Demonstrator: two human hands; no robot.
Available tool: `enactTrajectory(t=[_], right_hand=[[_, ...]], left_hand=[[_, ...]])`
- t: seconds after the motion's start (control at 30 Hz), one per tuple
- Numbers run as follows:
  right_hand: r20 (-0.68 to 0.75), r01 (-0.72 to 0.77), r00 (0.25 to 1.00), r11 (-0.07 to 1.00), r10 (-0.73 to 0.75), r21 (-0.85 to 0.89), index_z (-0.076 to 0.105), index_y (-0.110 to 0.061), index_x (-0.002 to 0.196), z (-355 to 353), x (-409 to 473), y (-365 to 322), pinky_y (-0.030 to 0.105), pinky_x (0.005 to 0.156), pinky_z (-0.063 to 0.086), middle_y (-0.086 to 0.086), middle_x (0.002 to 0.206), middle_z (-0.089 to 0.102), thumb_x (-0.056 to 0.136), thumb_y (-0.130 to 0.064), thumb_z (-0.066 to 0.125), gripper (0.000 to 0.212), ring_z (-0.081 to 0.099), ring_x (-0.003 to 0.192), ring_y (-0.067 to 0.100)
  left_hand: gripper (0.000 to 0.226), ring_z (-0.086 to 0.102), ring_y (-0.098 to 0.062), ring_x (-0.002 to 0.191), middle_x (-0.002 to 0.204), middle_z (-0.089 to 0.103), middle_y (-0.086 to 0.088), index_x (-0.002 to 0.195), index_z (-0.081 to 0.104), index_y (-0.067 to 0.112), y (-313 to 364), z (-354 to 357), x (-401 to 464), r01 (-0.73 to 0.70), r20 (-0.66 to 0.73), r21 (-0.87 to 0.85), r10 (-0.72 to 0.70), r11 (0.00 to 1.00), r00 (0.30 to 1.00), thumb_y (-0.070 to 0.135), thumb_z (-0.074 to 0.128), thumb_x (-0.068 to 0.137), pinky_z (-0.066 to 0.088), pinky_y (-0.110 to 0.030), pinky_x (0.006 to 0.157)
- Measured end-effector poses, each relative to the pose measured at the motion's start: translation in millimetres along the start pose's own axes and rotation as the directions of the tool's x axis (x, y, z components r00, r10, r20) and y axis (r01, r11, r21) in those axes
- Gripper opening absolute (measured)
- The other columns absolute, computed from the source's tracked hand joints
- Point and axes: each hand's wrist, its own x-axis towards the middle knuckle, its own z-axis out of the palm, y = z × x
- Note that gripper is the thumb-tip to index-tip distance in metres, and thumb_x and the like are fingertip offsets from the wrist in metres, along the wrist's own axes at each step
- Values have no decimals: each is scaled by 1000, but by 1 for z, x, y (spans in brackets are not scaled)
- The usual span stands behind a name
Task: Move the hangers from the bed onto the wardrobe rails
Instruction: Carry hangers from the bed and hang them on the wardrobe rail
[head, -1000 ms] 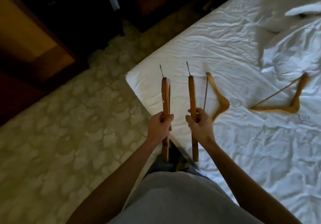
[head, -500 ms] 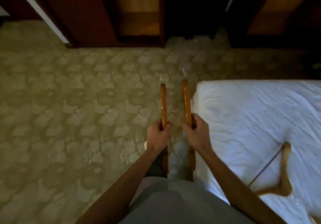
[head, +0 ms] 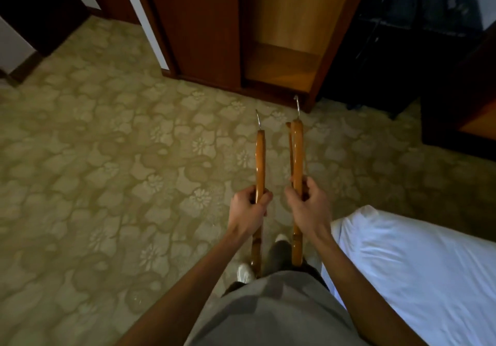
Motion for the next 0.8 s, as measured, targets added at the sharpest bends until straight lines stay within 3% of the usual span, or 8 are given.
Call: enactTrajectory(t=[0.07, 0.17, 0.3, 0.57, 0.7, 0.8], right_hand=[[12, -2, 1000, 1000, 3, -19, 65, -21, 100, 8, 31, -10, 16, 50, 46, 6, 69, 58, 96, -25, 64, 6, 50, 50, 10], [19, -19, 1000, 1000, 19, 13, 64, -30, 102, 22, 96, -24, 32, 64, 57, 10, 84, 68, 95, -29, 65, 7, 62, 68, 23], [35, -3, 999, 996, 0, 91, 66, -28, 98, 32, 196, -48, 21, 54, 49, 9, 76, 63, 95, -28, 65, 4, 55, 58, 13], [1, 20, 1000, 992, -20, 128, 64, -27, 94, 36, 392, -132, 21, 47, 44, 4, 67, 56, 94, -21, 65, 6, 47, 52, 11], [5, 39, 999, 990, -40, 139, 64, -23, 97, 36, 470, -175, 21, 45, 42, 3, 68, 55, 94, -19, 66, 5, 47, 53, 13], [-2, 45, 999, 990, -45, 133, 64, -27, 101, 35, 523, -207, 20, 44, 41, -2, 66, 55, 94, -20, 66, 10, 47, 49, 6]], left_hand=[[12, 60, -6, 54, 59, 62, 8, 84, 68, 20, 11, -5, 32, -6, -1, -10, 6, 1000, 1000, 24, 64, 95, 50, -23, 54], [13, 59, -3, 53, 61, 62, 8, 84, 67, 19, 36, -9, 93, -23, -3, 3, 23, 1000, 1000, 22, 64, 96, 48, -18, 53], [11, 61, -7, 56, 66, 64, 4, 89, 68, 15, 74, -8, 193, -58, 33, 21, 57, 998, 998, 20, 63, 97, 51, -20, 55], [19, 54, -12, 54, 64, 58, 0, 86, 65, 7, 204, -15, 381, -115, 25, 12, 115, 993, 993, 22, 61, 97, 46, -23, 50], [21, 53, -8, 49, 58, 57, 5, 78, 62, 13, 261, -22, 456, -145, -22, 12, 145, 989, 989, 22, 62, 97, 45, -24, 48], [24, 53, -9, 48, 58, 58, 2, 79, 63, 7, 298, -27, 503, -190, -37, -1, 189, 982, 981, 21, 62, 98, 44, -23, 46]])
